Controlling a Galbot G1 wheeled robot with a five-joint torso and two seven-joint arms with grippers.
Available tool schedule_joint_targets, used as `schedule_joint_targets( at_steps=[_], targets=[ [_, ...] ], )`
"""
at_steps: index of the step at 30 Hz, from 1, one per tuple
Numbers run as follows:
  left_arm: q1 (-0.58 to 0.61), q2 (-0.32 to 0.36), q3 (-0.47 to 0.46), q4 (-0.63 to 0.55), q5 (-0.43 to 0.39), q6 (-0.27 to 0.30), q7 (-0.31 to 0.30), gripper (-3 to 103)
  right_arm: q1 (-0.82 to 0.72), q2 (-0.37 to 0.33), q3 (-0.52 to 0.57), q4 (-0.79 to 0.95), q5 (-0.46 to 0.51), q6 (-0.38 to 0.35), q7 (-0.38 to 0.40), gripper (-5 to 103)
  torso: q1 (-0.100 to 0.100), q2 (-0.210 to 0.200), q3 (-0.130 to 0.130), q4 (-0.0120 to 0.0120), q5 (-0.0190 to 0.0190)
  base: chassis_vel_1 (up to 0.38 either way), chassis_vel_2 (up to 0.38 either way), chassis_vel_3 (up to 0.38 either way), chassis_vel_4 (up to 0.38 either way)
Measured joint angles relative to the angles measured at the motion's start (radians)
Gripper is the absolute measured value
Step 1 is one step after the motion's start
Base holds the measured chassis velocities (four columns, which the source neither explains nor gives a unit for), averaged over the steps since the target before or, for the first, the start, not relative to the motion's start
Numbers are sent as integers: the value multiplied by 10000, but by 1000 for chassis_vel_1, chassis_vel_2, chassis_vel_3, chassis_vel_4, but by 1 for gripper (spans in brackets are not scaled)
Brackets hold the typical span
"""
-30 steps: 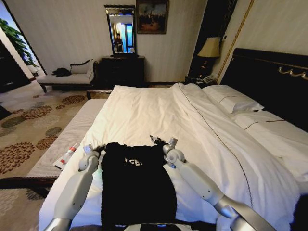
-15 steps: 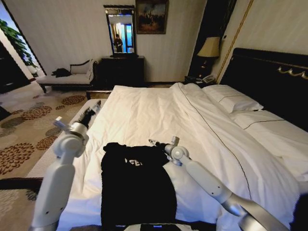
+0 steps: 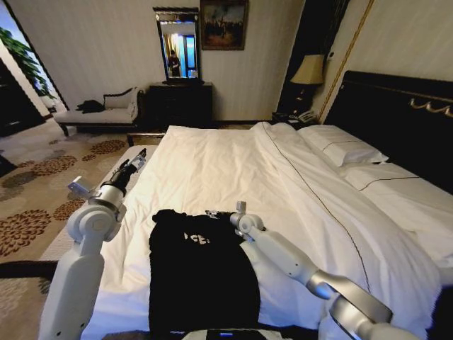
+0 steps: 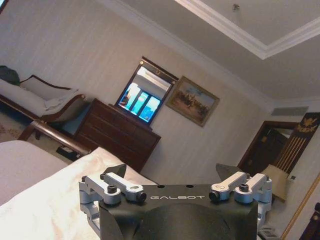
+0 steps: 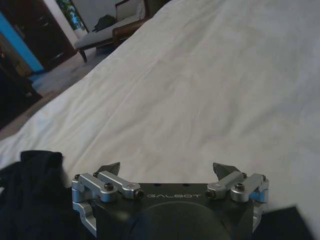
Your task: Fold the clothes on the bed.
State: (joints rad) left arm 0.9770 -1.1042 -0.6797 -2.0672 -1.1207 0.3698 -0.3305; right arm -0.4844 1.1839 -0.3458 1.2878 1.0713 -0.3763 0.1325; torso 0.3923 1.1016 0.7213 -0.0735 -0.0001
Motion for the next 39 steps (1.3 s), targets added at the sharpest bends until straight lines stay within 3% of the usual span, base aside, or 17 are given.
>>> schedule_joint_targets(
  at_steps=[9, 11, 13, 17, 19, 23, 25, 29, 34, 37, 39],
  targets=[
    [206, -68, -28, 35, 202, 26, -55, 100, 164, -281, -273, -423, -476, -952, -145, 101, 0, 0, 0, 1, 1, 0, 0, 0, 0],
    [289, -58, -67, 28, 278, 31, -72, 100, 71, -448, -209, -341, -438, -1226, -366, 91, 0, 0, 0, 1, 2, 0, 0, 0, 0],
    [319, -55, -81, 20, 316, 32, -79, 100, 37, -535, -185, -295, -441, -1320, -474, 91, 0, 1, -1, 0, 1, 0, 0, 0, 0],
    [417, -66, -88, -40, 434, 62, -112, 100, -54, -686, -129, -225, -494, -1429, -649, 70, -1, 1, -1, -1, 2, 0, 0, 0, 0],
    [431, -68, -83, -48, 471, 72, -117, 100, -65, -695, -115, -222, -496, -1426, -667, 70, 0, 1, -1, 0, 2, 0, 0, 0, 0],
    [445, -68, -83, -49, 543, 81, -148, 100, -96, -769, -82, -197, -544, -1275, -843, 48, -1, 0, -1, 1, 2, 0, 0, 0, 0],
    [444, -65, -85, -50, 548, 83, -155, 100, -105, -792, -73, -193, -554, -1229, -903, 48, 0, 1, 0, 1, 2, 0, 0, 0, 0],
    [440, -69, -80, -13, 632, 95, -178, 100, -129, -900, -50, -131, -567, -1126, -1092, 27, 0, 0, 0, 2, 2, 0, 0, 0, 0],
    [442, -105, -47, 31, 738, 100, -185, 100, -188, -1039, -9, 5, -565, -1064, -1273, 15, 0, 0, 0, 2, 2, 0, 0, 0, 0],
    [446, -124, -35, 72, 810, 102, -186, 100, -261, -1267, 75, 205, -501, -987, -1601, 2, 0, 0, 0, 0, 2, 0, 0, 0, 0],
    [447, -124, -35, 86, 826, 102, -187, 100, -281, -1345, 104, 269, -484, -949, -1748, 1, 0, 0, 0, 0, 2, 0, 0, 0, 0]
  ],
)
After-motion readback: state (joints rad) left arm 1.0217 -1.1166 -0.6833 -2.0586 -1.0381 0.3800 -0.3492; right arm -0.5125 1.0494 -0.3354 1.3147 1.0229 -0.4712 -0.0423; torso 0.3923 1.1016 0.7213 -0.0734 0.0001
